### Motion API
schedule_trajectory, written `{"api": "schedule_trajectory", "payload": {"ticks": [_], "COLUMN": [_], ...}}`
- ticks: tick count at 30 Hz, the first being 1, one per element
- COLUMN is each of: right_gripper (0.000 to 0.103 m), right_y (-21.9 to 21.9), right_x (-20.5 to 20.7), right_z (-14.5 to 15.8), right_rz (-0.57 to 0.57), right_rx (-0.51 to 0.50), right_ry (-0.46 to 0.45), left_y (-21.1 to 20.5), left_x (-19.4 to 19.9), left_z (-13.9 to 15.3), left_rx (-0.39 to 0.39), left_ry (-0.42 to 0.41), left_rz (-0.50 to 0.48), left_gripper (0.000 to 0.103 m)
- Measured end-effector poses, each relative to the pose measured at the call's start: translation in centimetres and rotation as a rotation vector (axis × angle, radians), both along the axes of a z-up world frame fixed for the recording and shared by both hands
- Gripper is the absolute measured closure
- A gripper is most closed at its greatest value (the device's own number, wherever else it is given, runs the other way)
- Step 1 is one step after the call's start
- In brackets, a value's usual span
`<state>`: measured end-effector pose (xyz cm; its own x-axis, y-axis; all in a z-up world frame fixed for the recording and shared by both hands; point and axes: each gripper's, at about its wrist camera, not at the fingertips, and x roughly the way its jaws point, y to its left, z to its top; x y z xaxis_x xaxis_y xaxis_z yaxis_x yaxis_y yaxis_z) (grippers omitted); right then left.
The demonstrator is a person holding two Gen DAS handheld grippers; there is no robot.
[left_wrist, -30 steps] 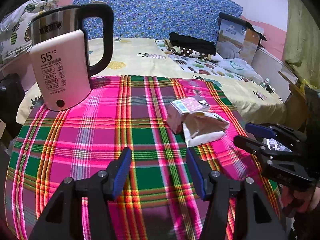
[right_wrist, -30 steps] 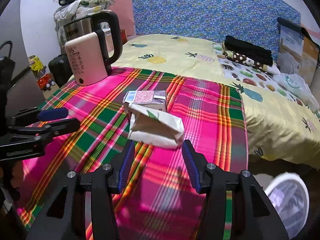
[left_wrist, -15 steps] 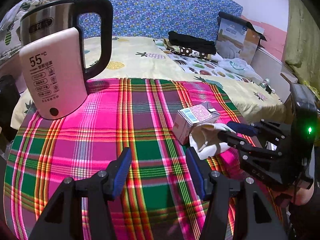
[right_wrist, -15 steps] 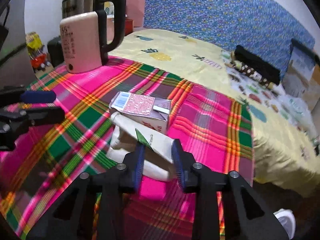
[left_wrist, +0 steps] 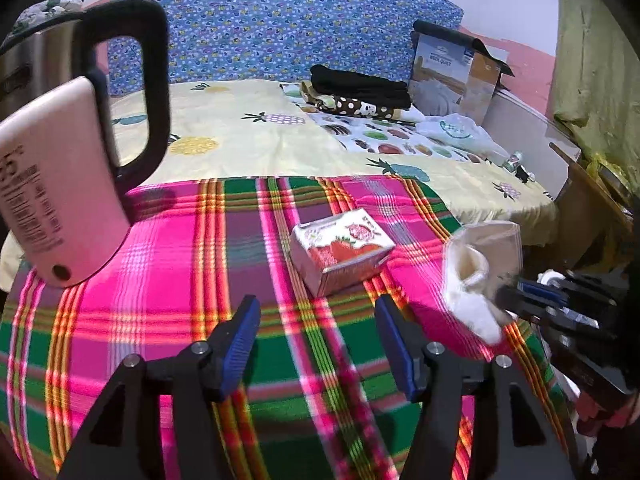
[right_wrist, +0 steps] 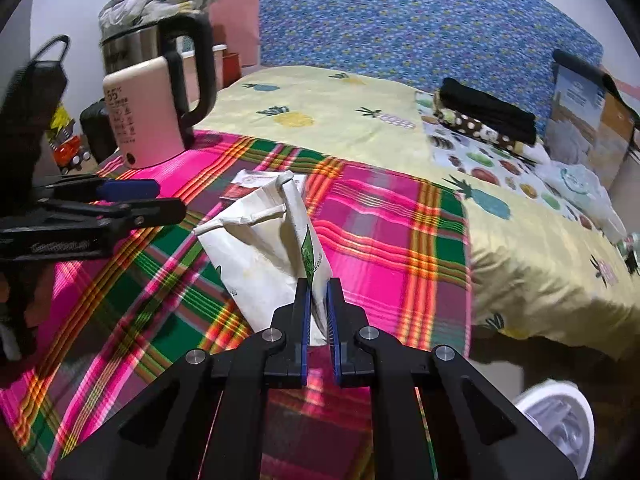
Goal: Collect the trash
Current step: 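Grasp the pink strawberry milk carton with left tool while right tool holds the wrapper, then carry the strawberry carton and paper wrapper over the bin with both tools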
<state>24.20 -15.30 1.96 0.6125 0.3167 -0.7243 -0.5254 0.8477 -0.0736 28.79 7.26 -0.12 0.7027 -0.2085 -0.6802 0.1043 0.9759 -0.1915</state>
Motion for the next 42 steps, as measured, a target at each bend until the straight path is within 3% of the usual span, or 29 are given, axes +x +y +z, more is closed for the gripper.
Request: {"api": "schedule_trajectory", "payload": {"ticks": [10, 16, 21, 26, 33, 34, 35, 37, 42], "right_gripper": [0.095, 0.095, 0.095, 0.095, 0.095, 0.095, 0.095, 0.095, 0.095], "right_y": [-2.0, -2.9, -3.5, -3.7, -4.3, -4.5, -4.6, -4.7, -4.8], "right_x": [1.2, 1.7, 1.8, 1.3, 0.7, 0.6, 0.5, 0.3, -0.5], "right_z": [-0.3, -0.7, -0.9, -0.6, -0.1, 0.0, 0.1, 0.2, 0.6], "right_rz": [-0.069, -0.096, -0.112, -0.112, -0.131, -0.134, -0.137, -0.143, -0.148], "right_rx": [0.025, 0.041, 0.051, 0.060, 0.067, 0.069, 0.070, 0.073, 0.082], "right_ry": [0.015, 0.024, 0.032, 0.021, 0.009, 0.007, 0.005, 0.002, -0.006], "left_y": [-1.2, -1.5, -2.3, -5.0, -7.4, -7.3, -7.2, -6.7, -6.3], "left_x": [5.2, 8.4, 6.8, 4.0, 4.0, 4.0, 4.0, 3.7, 1.5], "left_z": [-0.5, -1.9, -1.6, -0.8, -2.1, -2.2, -2.3, -2.3, -1.1], "left_rx": [0.033, -0.012, -0.012, 0.100, 0.222, 0.225, 0.217, 0.177, 0.169], "left_ry": [-0.042, 0.012, 0.017, -0.013, 0.006, 0.015, 0.026, 0.038, 0.025], "left_rz": [-0.100, -0.227, -0.308, -0.423, -0.311, -0.285, -0.263, -0.218, -0.118], "left_gripper": [0.032, 0.028, 0.028, 0.028, 0.032, 0.036, 0.046, 0.046, 0.047]}}
